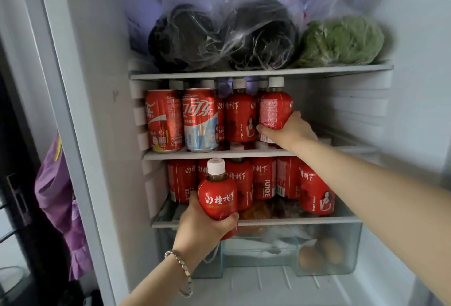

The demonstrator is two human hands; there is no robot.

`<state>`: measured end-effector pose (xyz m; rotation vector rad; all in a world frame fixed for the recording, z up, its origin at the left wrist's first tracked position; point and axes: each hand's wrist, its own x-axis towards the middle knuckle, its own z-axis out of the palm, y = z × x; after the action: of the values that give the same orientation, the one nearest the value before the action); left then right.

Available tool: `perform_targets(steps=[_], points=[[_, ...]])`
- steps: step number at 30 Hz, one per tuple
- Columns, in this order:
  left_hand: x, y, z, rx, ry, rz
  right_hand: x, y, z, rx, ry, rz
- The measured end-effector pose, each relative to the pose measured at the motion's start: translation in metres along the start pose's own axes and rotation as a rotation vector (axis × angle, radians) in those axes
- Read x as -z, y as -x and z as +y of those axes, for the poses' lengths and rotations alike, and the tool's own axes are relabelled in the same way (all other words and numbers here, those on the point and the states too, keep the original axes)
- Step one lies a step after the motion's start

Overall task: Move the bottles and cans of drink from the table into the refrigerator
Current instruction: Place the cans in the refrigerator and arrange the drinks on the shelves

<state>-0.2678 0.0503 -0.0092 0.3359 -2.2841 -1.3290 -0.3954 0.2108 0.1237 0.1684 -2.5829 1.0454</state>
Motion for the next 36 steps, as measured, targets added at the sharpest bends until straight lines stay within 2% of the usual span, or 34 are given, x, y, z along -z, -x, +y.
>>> perform_targets(steps=[2,4,10,13,16,18,20,22,24,26,28,33,34,36], points=[[0.0,0.0,-0.002,-0.001,0.001,-0.001,-0.004,-0.012,-0.002,-0.068,0.182,-0.079],[0.0,-0.001,-0.002,-0.003,-0.004,-0.001,-0.01,-0.023,-0.005,-0.106,0.261,-0.139],[0.0,-0.005,-0.001,0.015,-0.007,-0.005,-0.025,-0.04,-0.009,0.076,0.24,-0.103],[0.0,-0.003,0.0,0.02,0.005,-0.005,-0.02,-0.027,-0.012,0.147,0.107,-0.057],[0.001,0.007,0.005,0.005,0.062,-0.015,-0.006,0.02,-0.01,0.254,-0.286,0.193],[-0.001,0.019,0.008,0.048,0.198,-0.104,-0.001,0.069,-0.005,0.351,-0.448,0.206],[-0.008,0.034,0.009,0.096,0.299,-0.228,-0.004,0.11,0.005,0.323,-0.44,0.048],[-0.016,0.048,0.014,0.073,0.315,-0.342,-0.007,0.133,0.016,0.166,-0.418,-0.211],[-0.021,0.056,0.028,0.006,0.332,-0.417,0.002,0.14,0.018,0.006,-0.531,-0.456],[-0.021,0.056,0.05,-0.079,0.368,-0.461,0.015,0.141,0.018,-0.035,-0.629,-0.527],[-0.019,0.05,0.073,-0.201,0.35,-0.444,0.029,0.136,0.014,0.017,-0.674,-0.378],[0.001,0.015,0.125,-0.541,0.138,-0.292,0.066,0.101,-0.011,0.236,-0.696,0.19],[0.007,0.006,0.129,-0.589,0.068,-0.202,0.069,0.092,-0.015,0.275,-0.662,0.262],[0.017,-0.018,0.131,-0.675,-0.177,0.079,0.067,0.074,-0.02,0.334,-0.603,0.375]])
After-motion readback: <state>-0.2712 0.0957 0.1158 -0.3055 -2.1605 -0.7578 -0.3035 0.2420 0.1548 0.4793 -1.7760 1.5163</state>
